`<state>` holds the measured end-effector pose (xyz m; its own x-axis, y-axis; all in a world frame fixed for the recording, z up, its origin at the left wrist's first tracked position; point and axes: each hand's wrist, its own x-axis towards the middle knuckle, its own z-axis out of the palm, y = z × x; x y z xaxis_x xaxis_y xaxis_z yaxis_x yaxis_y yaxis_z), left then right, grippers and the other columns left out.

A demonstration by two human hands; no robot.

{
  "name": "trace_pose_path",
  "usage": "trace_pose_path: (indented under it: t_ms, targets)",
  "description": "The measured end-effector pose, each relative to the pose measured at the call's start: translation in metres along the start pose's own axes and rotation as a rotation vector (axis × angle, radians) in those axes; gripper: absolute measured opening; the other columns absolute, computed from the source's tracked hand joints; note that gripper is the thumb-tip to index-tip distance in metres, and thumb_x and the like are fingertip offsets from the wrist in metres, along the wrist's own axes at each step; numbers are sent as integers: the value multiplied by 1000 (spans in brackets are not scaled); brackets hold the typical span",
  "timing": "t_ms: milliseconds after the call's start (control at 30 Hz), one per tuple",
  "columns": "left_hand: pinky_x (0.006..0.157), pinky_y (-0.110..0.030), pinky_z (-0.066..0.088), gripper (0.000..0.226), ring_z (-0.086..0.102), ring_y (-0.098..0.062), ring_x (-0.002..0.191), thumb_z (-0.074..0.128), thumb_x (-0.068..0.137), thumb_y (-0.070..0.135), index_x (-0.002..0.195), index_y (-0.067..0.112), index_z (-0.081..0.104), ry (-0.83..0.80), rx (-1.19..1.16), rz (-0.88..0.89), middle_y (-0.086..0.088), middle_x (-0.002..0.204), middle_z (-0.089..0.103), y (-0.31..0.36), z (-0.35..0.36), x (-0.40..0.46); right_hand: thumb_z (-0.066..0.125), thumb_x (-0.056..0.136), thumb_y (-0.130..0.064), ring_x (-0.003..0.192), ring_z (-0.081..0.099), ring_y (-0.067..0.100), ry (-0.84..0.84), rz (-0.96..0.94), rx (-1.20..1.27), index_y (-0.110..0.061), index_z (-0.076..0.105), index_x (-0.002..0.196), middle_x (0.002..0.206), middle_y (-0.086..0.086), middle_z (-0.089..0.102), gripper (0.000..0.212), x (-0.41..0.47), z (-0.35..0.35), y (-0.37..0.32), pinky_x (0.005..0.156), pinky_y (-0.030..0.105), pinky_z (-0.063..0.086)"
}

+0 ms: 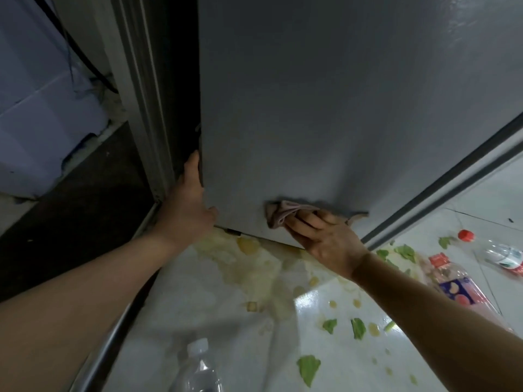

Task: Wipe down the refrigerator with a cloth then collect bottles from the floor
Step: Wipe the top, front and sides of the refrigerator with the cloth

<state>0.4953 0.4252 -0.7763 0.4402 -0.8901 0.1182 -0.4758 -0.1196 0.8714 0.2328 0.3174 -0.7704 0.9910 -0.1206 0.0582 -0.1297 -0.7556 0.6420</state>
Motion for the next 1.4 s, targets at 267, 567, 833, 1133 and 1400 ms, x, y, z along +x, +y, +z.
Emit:
trace_pose_path:
  t_ms: [267,567,833,1133,1400]
  targets:
    - [92,-36,48,102,53,-3,103,73,75,13,140,52,5,-7,-23,-34,41,107,41,-3,5,-2,34,99,0,108,63,29,253,144,126,-8,69,113,121,12,65,39,-39,-28,42,92,40,49]
    - [95,-48,48,107,52,-26,117,74,74,12,144,43,-2,-9,62,-108,2,138,42,-7,15,-2,81,63,-1,105,64,26,-22,52,197,-13,74,104,117,5,67,44,-69,15,15,83,36,56]
    - [91,-46,51,109,56,-20,105,78,71,15,142,45,0,3,104,-102,16,116,44,-7,12,-4,30,102,-10,103,58,34,228,254,155,-6,66,114,119,15,60,38,-95,-7,52,84,45,47]
    - [97,-49,46,111,52,-28,120,76,74,17,144,39,-7,-19,106,-189,-1,144,40,-12,24,-9,67,75,-1,107,47,31,43,130,91,-11,62,117,121,11,57,43,-110,44,14,91,41,38]
    - [94,-48,48,104,52,-29,121,66,76,7,147,32,-5,-35,148,-169,-4,145,39,-13,25,-12,77,57,-2,107,63,26,-237,70,199,-14,72,109,117,5,66,53,-95,53,-14,89,38,54]
